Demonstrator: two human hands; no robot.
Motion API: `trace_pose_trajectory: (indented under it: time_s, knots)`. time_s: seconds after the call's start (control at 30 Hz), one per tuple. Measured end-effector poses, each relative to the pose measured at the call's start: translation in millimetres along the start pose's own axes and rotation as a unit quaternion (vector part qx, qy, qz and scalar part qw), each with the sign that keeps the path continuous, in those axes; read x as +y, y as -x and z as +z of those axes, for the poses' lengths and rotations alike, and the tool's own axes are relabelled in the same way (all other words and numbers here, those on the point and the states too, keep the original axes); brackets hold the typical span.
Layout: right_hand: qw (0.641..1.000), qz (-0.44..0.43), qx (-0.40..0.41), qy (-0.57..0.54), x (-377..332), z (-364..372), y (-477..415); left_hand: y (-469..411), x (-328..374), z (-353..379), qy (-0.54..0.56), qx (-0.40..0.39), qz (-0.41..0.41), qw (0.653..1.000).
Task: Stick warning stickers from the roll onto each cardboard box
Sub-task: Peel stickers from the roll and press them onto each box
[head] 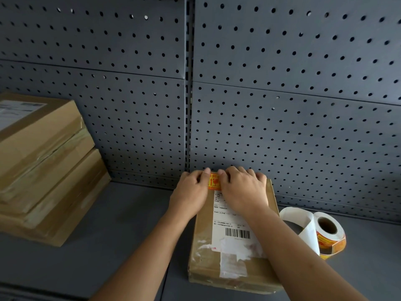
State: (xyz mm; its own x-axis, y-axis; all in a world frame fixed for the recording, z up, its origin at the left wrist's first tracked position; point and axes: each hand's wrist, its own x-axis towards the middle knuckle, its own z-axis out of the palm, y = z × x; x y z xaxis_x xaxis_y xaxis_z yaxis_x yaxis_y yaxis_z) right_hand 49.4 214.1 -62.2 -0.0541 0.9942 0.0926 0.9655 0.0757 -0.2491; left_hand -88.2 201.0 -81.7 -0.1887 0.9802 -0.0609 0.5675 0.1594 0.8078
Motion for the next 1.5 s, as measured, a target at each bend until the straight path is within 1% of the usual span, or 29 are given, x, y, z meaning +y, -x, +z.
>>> trace_pose_trajectory:
  time_s: [0.13, 0.27, 0.37, 0.5, 0.6, 0.7, 0.77, 0.87, 0.97, 1.03, 1.1, 1.2, 1.27, 1.4, 1.5]
  knots:
    - [1.000, -0.011, -0.007, 0.027, -1.6, 1.2, -0.1, 0.9, -1.5, 1.6, -0.010, -0.009, -0.004, 1.000]
    - [1.000, -0.010, 0.002, 0.002, 1.2, -0.3, -0.9, 0.6, -2.9, 1.3, -0.012, -0.001, -0.001, 1.000]
    - [1.000, -0.006, -0.001, -0.011, 0.6, -1.4, -0.6, 0.8, -5.3, 0.3, 0.003, -0.019, -0.006, 1.000]
    - [1.000, -0.014, -0.003, 0.015, -1.0, -0.3, 0.6, 1.8, -4.0, -1.1, -0.019, -0.035, -0.015, 0.999]
    - [1.000, -0.007, 0.006, -0.022, 1.8, -2.5, 1.0, 3.0, -1.6, -2.4, -0.023, -0.027, -0.016, 0.999]
    - [0.996, 0.002, 0.009, -0.092, 2.6, -9.1, -1.4, 7.0, -1.2, -5.2, 0.017, -0.023, -0.027, 0.999]
    - [0.989, 0.001, 0.008, -0.148, 6.5, -19.5, -0.8, 16.1, 0.0, -8.9, 0.064, -0.030, -0.035, 0.997]
    - [0.980, -0.003, 0.021, -0.200, 25.4, -40.6, 9.7, 38.2, -0.1, -17.9, 0.124, -0.067, -0.046, 0.989]
    - [0.974, 0.040, 0.025, -0.220, 57.7, -52.2, 33.4, 62.0, -4.8, -28.9, 0.145, -0.106, -0.068, 0.981]
    - [0.964, 0.087, -0.009, -0.252, 75.5, -54.1, 55.0, 78.1, -6.1, -34.8, 0.172, -0.150, -0.066, 0.971]
    - [0.944, 0.128, -0.050, -0.300, 87.4, -50.7, 76.7, 90.6, -8.8, -37.1, 0.175, -0.187, -0.067, 0.964]
    - [0.895, 0.181, -0.124, -0.389, 90.5, -44.5, 100.7, 98.6, -15.9, -35.3, 0.170, -0.204, -0.077, 0.961]
    - [0.873, 0.193, -0.158, -0.418, 91.1, -37.7, 107.9, 102.1, -16.7, -34.4, 0.172, -0.205, -0.081, 0.960]
    - [0.849, 0.203, -0.179, -0.455, 89.1, -36.7, 114.8, 111.8, -9.8, -35.6, 0.177, -0.192, -0.064, 0.963]
    - [0.844, 0.182, -0.166, -0.476, 87.0, -45.8, 121.3, 119.4, -4.9, -38.7, 0.190, -0.171, -0.033, 0.966]
